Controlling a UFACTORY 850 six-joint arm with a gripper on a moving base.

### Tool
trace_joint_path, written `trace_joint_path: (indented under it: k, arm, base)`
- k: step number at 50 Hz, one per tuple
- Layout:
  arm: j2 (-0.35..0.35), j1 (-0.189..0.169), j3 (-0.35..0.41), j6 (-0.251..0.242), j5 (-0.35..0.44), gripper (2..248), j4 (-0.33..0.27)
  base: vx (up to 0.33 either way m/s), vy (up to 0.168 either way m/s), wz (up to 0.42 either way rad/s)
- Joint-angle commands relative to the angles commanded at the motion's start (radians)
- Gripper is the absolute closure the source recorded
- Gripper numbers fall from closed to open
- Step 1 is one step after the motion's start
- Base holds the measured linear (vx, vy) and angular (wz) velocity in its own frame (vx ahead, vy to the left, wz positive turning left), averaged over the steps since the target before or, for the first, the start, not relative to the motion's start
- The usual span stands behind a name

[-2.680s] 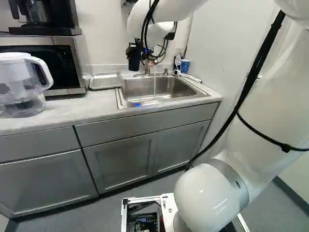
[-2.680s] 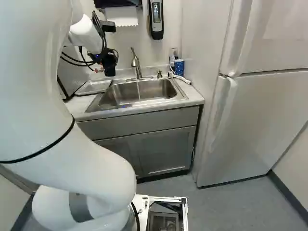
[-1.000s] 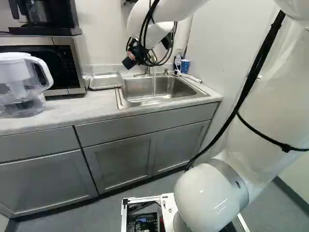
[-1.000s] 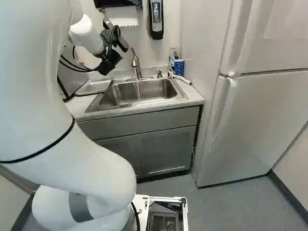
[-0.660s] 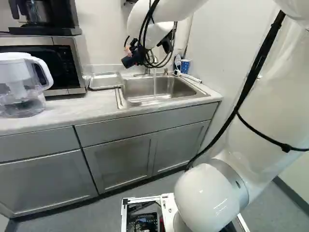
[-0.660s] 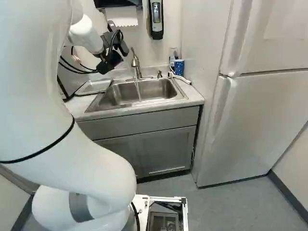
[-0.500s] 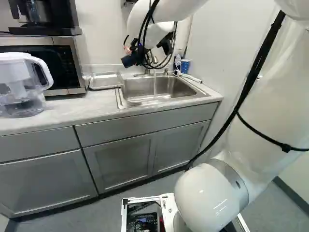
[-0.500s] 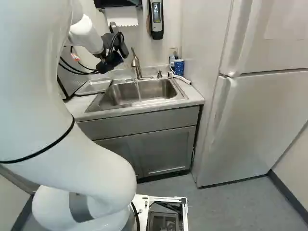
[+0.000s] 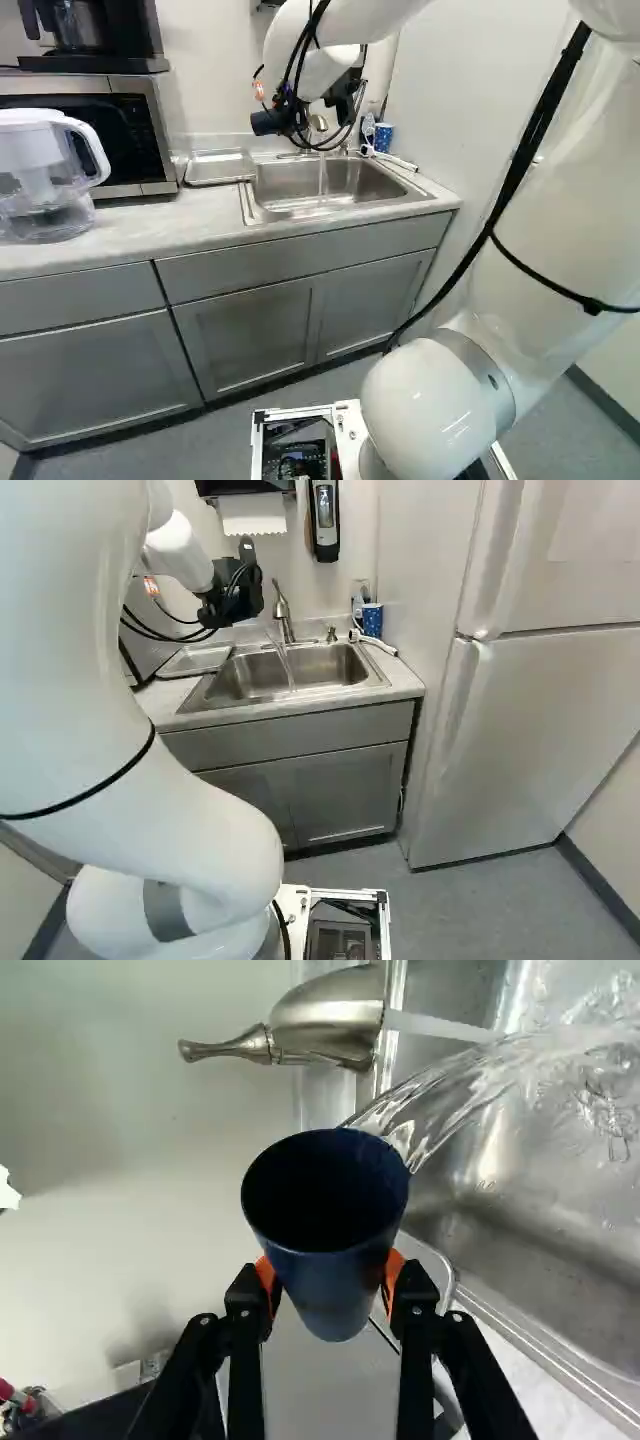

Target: Rinse the cup and place it in the tray

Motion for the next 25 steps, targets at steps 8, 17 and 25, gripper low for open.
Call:
trace_joint_path:
  k: [8,17,25]
  arm:
    - [0.0,0.0,0.0,0.084,0.0,130,0.0]
    - [0.0,0.0,0.0,0.126,0.0,130,0.0]
    - [0.0,0.0,0.0,0.126,0.0,130,0.0]
  base:
    - [0.0,0.0,0.0]
    - [0.0,0.0,0.0]
    - [0.0,0.0,0.0]
